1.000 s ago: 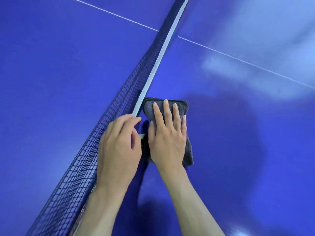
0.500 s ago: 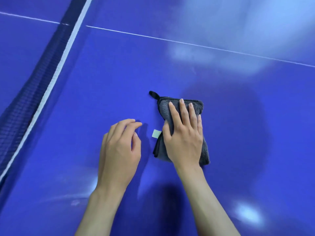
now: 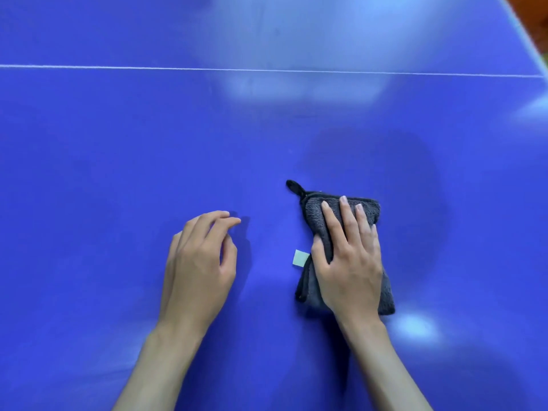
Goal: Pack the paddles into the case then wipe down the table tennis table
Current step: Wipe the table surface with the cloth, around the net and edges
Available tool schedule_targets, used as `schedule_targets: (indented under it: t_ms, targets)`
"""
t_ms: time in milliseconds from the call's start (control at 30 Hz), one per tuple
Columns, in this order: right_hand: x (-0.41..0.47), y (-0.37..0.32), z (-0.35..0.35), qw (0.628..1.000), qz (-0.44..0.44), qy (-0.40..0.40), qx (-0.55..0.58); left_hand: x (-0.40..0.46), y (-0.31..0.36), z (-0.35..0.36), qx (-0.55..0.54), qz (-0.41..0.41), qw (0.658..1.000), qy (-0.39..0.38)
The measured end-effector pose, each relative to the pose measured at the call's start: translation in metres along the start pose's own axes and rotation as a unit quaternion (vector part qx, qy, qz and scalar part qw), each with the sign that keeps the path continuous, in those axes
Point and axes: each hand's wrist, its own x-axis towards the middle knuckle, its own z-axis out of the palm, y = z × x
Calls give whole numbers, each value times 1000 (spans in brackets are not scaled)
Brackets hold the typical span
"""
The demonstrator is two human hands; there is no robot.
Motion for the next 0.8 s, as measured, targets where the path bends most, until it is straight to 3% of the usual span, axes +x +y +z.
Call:
schedule_targets:
  t_ms: [400, 600, 800]
  targets:
    - [86, -13, 15, 1000, -18, -20, -14, 18, 4, -11, -2, -13, 1000, 29]
    - [101, -55, 31, 999, 29, -28, -28, 23, -55, -43, -12, -29, 998, 52]
    - [71, -155, 59, 999, -25, -20, -39, 18, -126, -94, -25, -79, 994, 72]
